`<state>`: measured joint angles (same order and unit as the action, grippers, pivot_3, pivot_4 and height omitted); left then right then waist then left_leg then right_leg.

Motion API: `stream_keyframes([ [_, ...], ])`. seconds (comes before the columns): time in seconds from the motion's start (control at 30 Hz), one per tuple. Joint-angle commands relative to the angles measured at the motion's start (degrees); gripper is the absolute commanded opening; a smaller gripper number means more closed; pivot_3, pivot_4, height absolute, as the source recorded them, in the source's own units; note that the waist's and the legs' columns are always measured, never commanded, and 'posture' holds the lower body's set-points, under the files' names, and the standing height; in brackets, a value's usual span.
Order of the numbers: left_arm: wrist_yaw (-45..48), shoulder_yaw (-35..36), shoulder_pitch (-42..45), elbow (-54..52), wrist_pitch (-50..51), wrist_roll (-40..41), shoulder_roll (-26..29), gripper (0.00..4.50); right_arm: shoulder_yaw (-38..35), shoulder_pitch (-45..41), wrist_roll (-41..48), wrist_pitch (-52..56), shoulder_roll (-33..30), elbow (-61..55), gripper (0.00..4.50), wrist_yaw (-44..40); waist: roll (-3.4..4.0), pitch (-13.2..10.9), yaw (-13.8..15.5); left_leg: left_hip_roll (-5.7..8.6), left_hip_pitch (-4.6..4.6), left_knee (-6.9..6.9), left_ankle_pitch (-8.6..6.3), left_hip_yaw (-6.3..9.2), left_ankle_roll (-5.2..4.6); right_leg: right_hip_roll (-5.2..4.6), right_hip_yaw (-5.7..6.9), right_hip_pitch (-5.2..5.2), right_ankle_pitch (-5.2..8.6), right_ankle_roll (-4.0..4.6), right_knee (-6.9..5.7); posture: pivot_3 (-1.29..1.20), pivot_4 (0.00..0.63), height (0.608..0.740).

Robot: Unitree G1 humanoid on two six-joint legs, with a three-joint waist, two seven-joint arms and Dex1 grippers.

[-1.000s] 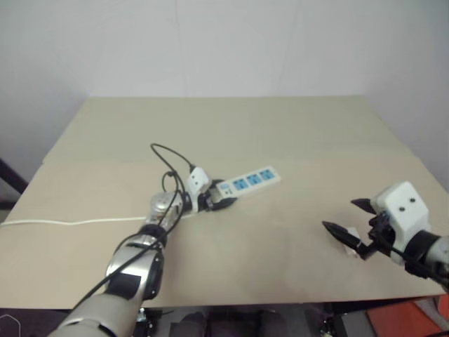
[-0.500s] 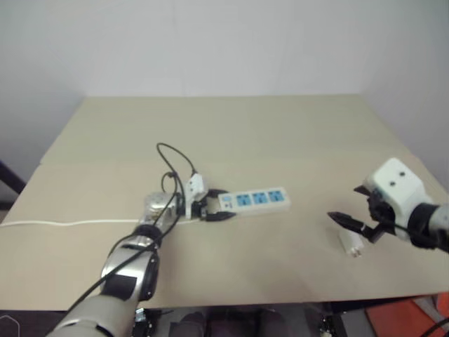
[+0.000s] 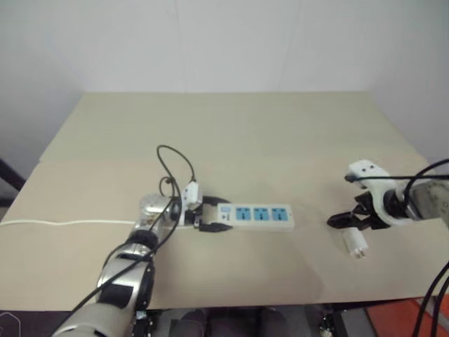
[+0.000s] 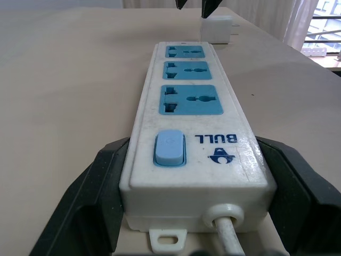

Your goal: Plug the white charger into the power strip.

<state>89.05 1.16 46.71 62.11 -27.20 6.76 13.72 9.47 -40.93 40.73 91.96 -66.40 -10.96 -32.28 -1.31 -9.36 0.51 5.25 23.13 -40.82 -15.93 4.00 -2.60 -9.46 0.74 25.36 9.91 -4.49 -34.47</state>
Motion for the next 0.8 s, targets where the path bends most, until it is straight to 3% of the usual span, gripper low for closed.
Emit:
stream_keyframes([
  [0.03,0.22,-0.50,-1.45,-2.31,0.73,0.93,0.19,3.26,1.98,-3.07,1.52,0.54,-2.57,2.64,4.50,-0.09,0.00,0.00,0.00,0.00,-0.01,0.00,-0.01,0.00,-0.01,0.00,0.00,0.00,0.00,0.00,0.08,0.00,0.150,0.740],
  [0.33,-1.88,-1.02,-1.95,-2.21,0.32,0.17,1.04,3.26,3.37,-3.62,7.09,0.54,-2.87,12.02,4.50,3.78,0.02,0.01,0.02,-0.03,-0.18,0.02,-0.14,-0.01,-0.24,0.03,-0.01,-0.13,-0.03,0.03,0.21,0.00,0.150,0.740],
  [0.8,-2.40,-2.08,-1.42,-2.15,0.87,-0.09,1.17,3.26,5.24,-3.25,8.64,0.54,0.66,15.32,4.50,7.70,0.07,0.04,0.01,-0.03,-0.25,0.00,-0.15,-0.03,-0.25,0.02,-0.03,-0.18,-0.04,0.04,0.17,0.00,0.150,0.740],
])
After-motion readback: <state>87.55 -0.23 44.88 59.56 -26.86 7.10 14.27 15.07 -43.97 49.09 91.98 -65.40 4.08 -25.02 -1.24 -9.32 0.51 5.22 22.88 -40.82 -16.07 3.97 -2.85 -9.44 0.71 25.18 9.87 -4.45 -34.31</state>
